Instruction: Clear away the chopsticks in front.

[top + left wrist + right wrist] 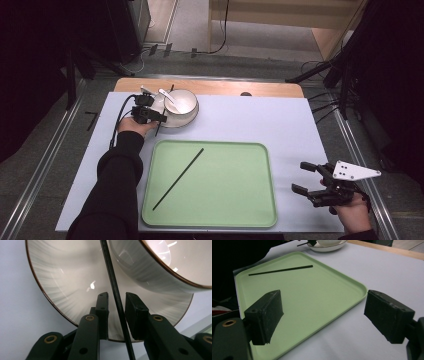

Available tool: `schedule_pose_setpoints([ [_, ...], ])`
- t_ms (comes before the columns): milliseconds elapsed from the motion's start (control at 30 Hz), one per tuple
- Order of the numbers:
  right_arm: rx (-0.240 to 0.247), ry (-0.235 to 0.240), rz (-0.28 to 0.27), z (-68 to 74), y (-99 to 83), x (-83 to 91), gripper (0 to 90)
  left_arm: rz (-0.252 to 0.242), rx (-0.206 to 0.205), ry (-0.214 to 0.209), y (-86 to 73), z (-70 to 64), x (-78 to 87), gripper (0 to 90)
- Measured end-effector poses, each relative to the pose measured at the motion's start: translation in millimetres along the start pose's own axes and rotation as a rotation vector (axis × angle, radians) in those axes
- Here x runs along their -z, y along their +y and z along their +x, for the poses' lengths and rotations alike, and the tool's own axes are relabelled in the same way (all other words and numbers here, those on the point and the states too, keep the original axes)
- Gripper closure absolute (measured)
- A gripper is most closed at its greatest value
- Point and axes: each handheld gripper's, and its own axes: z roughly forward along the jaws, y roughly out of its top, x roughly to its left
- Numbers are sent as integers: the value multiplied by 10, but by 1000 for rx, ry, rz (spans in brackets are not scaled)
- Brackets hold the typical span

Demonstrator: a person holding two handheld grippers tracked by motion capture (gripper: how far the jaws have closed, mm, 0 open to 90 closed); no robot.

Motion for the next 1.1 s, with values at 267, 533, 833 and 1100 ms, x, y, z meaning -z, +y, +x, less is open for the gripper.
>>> schedule_pose_setpoints([
  [267, 5, -5, 1, 1, -3, 5, 162, -20, 85, 0, 6, 25, -26, 845],
  [533, 10, -3, -2, 3, -5, 10, 164, -43, 126, -9, -3, 90, 38, 857],
  [833, 0, 1, -13, 3, -5, 17, 164, -101, 176, -4, -16, 246, 452, 858],
  [1100, 0, 2, -8, 12, 1, 13, 164, -137, 168, -30, -97, 265, 947, 857],
])
